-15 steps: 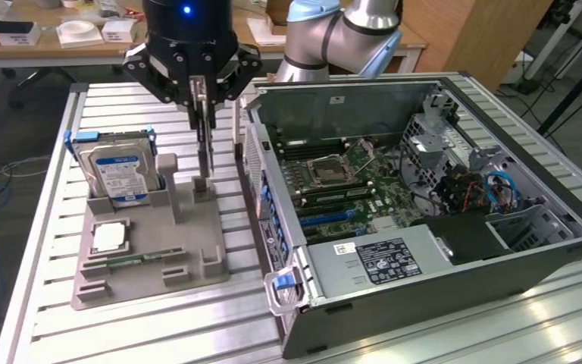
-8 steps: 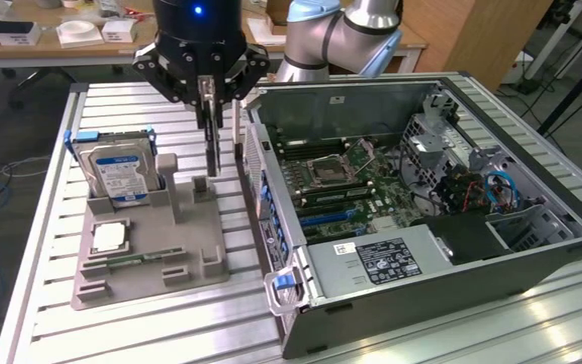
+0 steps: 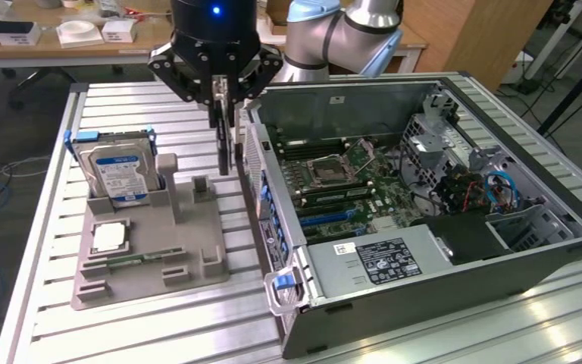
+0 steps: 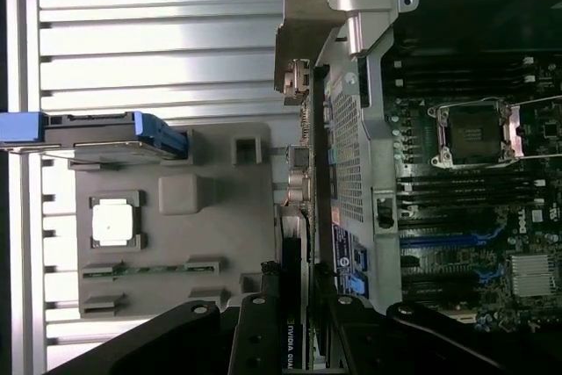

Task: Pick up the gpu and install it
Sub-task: 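Pick up the gpu and move the gpu toward the slot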

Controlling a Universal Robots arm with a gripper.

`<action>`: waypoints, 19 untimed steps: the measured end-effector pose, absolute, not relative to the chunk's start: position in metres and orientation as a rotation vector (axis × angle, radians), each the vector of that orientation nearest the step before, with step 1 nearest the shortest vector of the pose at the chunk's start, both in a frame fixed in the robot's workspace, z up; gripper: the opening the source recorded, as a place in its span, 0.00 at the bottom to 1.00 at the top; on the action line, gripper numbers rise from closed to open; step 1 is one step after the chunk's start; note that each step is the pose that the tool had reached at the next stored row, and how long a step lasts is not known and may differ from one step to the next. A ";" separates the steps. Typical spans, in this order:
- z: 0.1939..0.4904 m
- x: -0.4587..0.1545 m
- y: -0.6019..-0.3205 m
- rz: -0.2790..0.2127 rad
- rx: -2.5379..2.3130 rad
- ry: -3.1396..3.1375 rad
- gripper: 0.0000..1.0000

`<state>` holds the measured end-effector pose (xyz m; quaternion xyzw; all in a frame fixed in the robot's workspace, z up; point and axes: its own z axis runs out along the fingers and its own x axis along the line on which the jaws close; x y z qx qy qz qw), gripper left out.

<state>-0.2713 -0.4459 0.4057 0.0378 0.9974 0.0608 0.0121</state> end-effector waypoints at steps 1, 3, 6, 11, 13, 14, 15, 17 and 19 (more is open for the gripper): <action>0.406 -0.270 -0.446 0.190 0.118 3.109 0.26; 0.406 -0.266 -0.446 0.190 0.118 3.109 0.26; 0.406 -0.261 -0.446 0.190 0.118 3.109 0.26; 0.406 -0.252 -0.446 0.190 0.118 3.109 0.26; 0.406 -0.248 -0.446 0.189 0.118 3.109 0.26; 0.406 -0.247 -0.446 0.190 0.118 3.109 0.26; 0.406 -0.245 -0.446 0.190 0.118 3.109 0.26; 0.406 -0.242 -0.446 0.189 0.118 3.109 0.26; 0.406 -0.238 -0.446 0.190 0.118 3.109 0.26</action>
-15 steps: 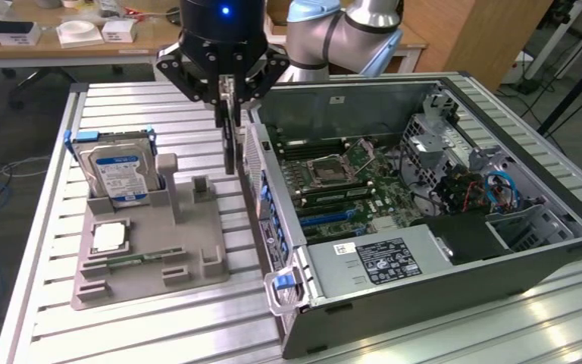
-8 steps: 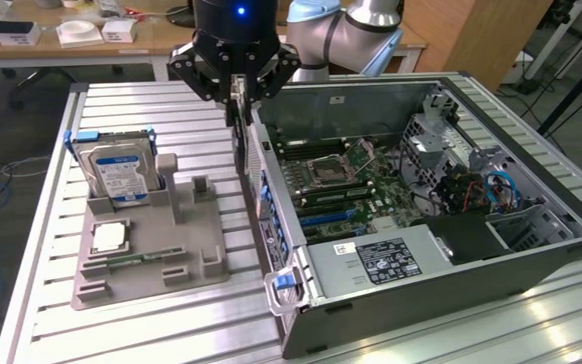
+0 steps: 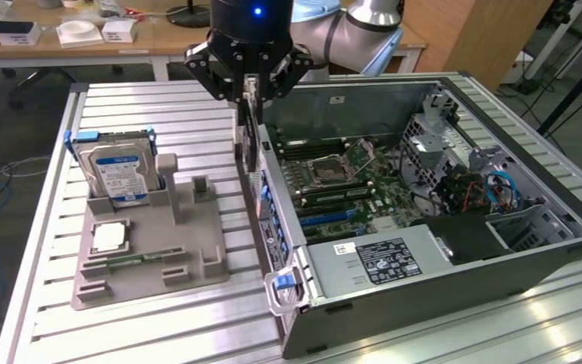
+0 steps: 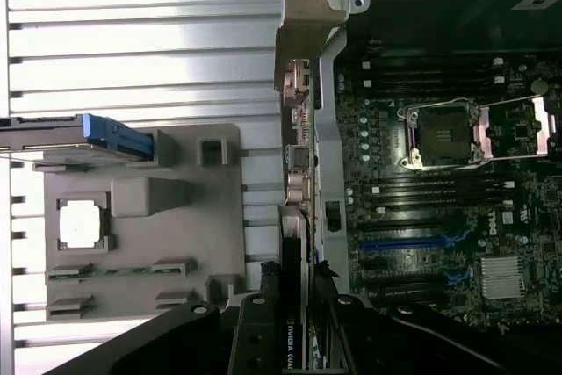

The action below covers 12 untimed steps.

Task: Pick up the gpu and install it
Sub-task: 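Pick up the gpu and move the gpu toward the slot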

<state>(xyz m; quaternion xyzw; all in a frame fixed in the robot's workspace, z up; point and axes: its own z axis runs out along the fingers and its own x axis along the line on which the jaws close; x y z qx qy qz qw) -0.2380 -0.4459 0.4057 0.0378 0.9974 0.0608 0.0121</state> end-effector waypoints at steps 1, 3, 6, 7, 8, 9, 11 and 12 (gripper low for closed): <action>0.406 -0.236 -0.446 0.190 0.118 3.109 0.26; 0.406 -0.233 -0.446 0.189 0.118 3.109 0.26; 0.406 -0.228 -0.446 0.190 0.118 3.109 0.26; 0.406 -0.226 -0.446 0.189 0.118 3.109 0.26; 0.406 -0.224 -0.446 0.189 0.118 3.109 0.26; 0.406 -0.222 -0.446 0.189 0.118 3.109 0.26; 0.406 -0.218 -0.446 0.190 0.118 3.109 0.26; 0.406 -0.216 -0.446 0.190 0.118 3.109 0.26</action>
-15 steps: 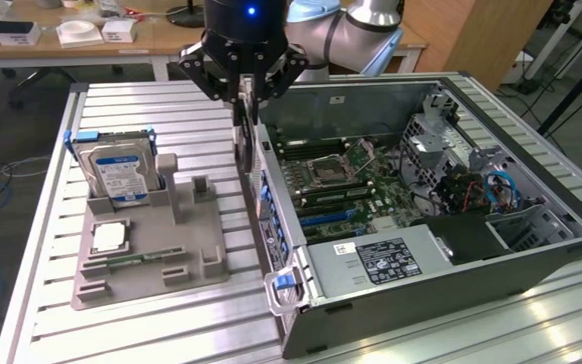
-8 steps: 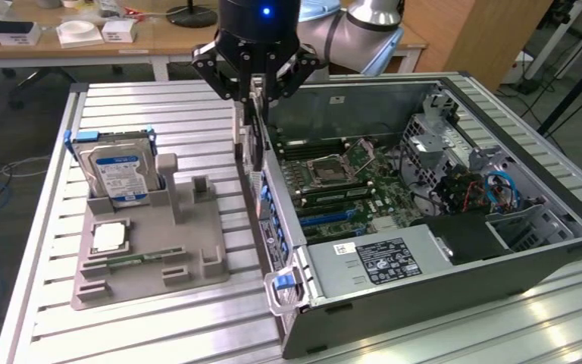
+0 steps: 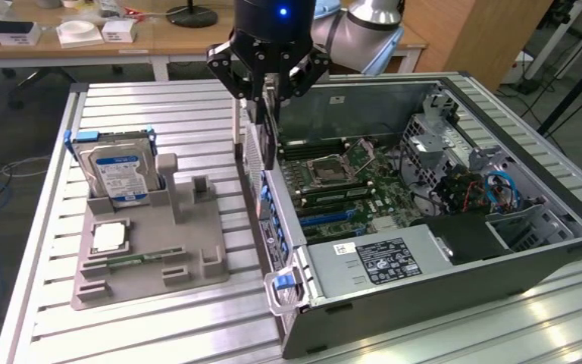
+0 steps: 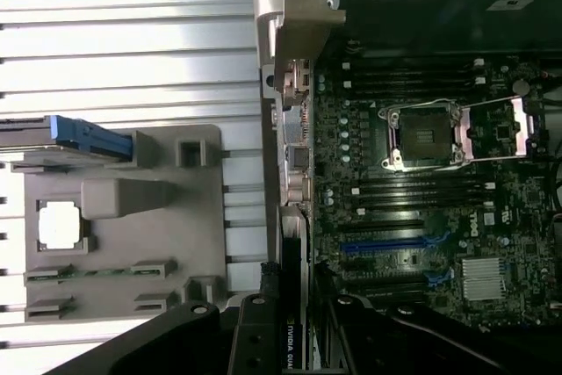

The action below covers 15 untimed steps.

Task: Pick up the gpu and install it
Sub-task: 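Pick up the gpu and move the gpu toward the slot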

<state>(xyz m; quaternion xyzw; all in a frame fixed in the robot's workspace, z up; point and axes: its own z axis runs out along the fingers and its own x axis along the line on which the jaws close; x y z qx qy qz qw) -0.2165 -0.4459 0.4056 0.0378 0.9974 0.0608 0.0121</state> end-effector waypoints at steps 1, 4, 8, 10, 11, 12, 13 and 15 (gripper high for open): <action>0.406 -0.214 -0.446 0.190 0.118 3.109 0.26; 0.406 -0.208 -0.446 0.190 0.117 3.109 0.26; 0.406 -0.200 -0.446 0.190 0.117 3.109 0.26; 0.406 -0.196 -0.446 0.189 0.117 3.109 0.26; 0.406 -0.194 -0.446 0.189 0.117 3.109 0.26; 0.406 -0.193 -0.446 0.189 0.117 3.109 0.26; 0.406 -0.191 -0.446 0.189 0.117 3.109 0.26; 0.406 -0.187 -0.446 0.190 0.117 3.109 0.26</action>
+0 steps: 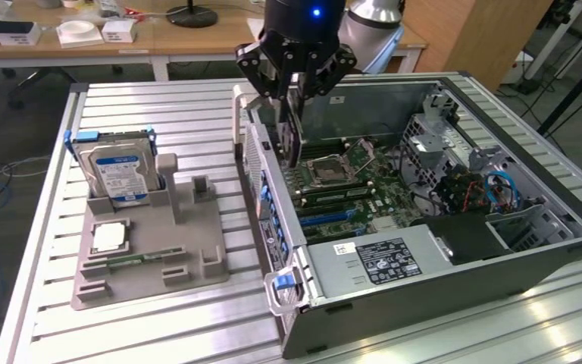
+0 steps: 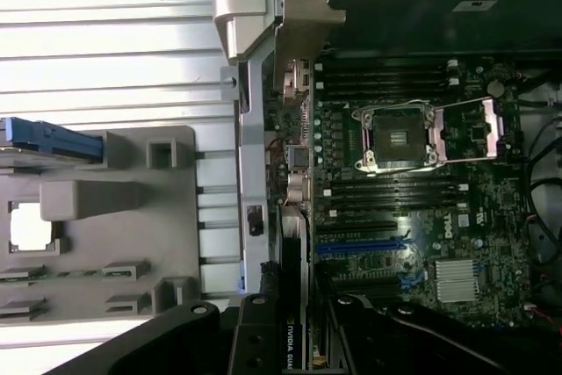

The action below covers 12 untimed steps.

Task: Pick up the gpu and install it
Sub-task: 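Pick up the gpu and move the gpu toward the slot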

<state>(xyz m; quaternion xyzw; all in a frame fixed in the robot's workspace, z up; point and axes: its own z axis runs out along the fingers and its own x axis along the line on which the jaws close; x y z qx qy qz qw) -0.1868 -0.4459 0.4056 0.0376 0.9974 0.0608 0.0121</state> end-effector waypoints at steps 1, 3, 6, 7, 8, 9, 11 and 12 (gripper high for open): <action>0.406 -0.185 -0.446 0.190 0.117 3.109 0.26; 0.406 -0.181 -0.446 0.190 0.117 3.109 0.26; 0.406 -0.175 -0.446 0.190 0.117 3.109 0.26; 0.406 -0.174 -0.446 0.190 0.117 3.109 0.26; 0.406 -0.172 -0.446 0.190 0.117 3.109 0.26; 0.406 -0.170 -0.446 0.190 0.117 3.109 0.26; 0.406 -0.166 -0.446 0.190 0.117 3.109 0.26; 0.406 -0.164 -0.446 0.190 0.117 3.109 0.26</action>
